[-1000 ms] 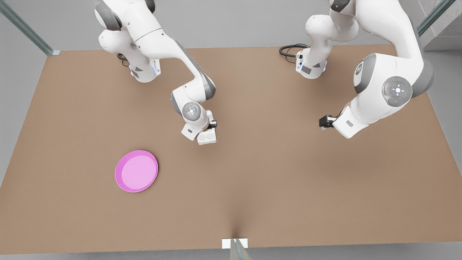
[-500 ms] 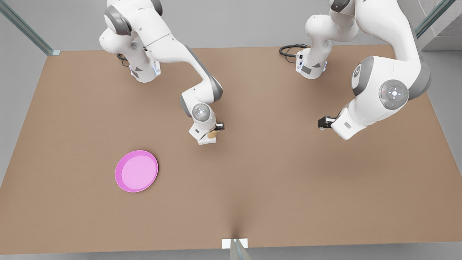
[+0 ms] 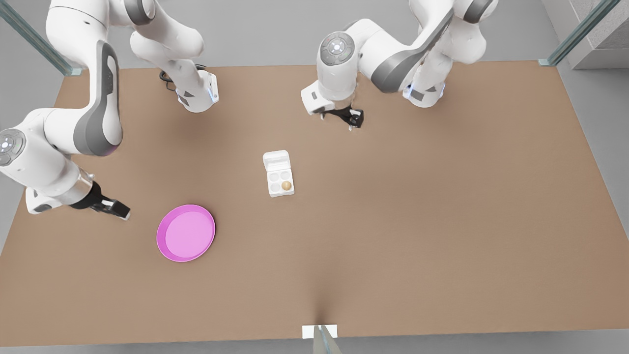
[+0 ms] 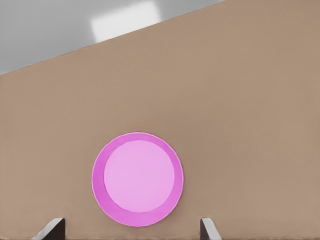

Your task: Pack egg into the box and close the box lid

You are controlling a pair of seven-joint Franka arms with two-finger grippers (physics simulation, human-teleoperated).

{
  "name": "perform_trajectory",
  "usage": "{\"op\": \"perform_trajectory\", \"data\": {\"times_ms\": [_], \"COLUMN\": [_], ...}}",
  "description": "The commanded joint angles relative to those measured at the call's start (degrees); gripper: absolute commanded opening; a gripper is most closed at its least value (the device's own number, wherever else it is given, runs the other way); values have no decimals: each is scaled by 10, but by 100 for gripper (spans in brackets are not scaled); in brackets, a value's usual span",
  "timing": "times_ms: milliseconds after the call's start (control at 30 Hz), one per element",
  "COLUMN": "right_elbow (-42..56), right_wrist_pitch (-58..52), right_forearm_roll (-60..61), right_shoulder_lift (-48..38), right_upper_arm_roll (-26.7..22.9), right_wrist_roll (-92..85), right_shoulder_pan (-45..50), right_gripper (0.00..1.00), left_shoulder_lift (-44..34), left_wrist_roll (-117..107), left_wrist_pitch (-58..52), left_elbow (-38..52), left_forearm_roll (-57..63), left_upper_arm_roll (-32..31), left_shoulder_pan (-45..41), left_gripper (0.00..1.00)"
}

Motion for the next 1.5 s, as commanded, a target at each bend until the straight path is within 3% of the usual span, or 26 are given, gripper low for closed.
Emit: {"op": "perform_trajectory", "data": {"times_ms": [0,100,267,333,533,1133,1200,1233,1300,1333,1367,1400,1433,1467], "right_elbow": [-4,-6,25,51,57,56,56,55,57,57,56,56,56,56], "right_wrist_pitch": [-76,-44,-35,-85,-90,-91,-89,-91,-91,-91,-91,-91,-91,-91], "right_forearm_roll": [-4,-22,-56,-54,-54,-54,-55,-55,-55,-55,-55,-55,-55,-56], "right_shoulder_lift": [-12,-4,-25,-30,-28,-25,-25,-25,-25,-25,-25,-25,-25,-26], "right_upper_arm_roll": [55,102,115,115,127,127,127,127,127,127,127,127,127,127], "right_wrist_roll": [-178,-179,-183,-179,-183,-183,-180,-179,-179,-185,-184,-184,-182,-182], "right_shoulder_pan": [-45,-92,-93,-90,-91,-95,-90,-91,-92,-93,-91,-91,-90,-90], "right_gripper": [100,100,100,100,100,100,100,100,100,100,100,100,100,100], "left_shoulder_lift": [10,70,168,201,265,280,255,205,179,179,152,132,110,76], "left_wrist_roll": [-400,-483,-529,-531,-530,-466,-358,-240,-206,-212,-191,-19,115,208], "left_wrist_pitch": [39,107,257,281,348,365,303,246,129,126,114,55,1,-35], "left_elbow": [-1,-1,1,0,-4,32,47,55,99,111,112,109,102,101], "left_forearm_roll": [6,8,37,64,88,134,166,160,158,103,87,87,86,82], "left_upper_arm_roll": [-1,0,0,0,0,11,10,7,0,6,2,-19,-87,-38], "left_shoulder_pan": [-32,-88,-113,-120,-124,-53,-8,50,77,95,141,221,330,336], "left_gripper": [100,100,100,100,100,100,100,100,100,100,100,100,100,100]}}
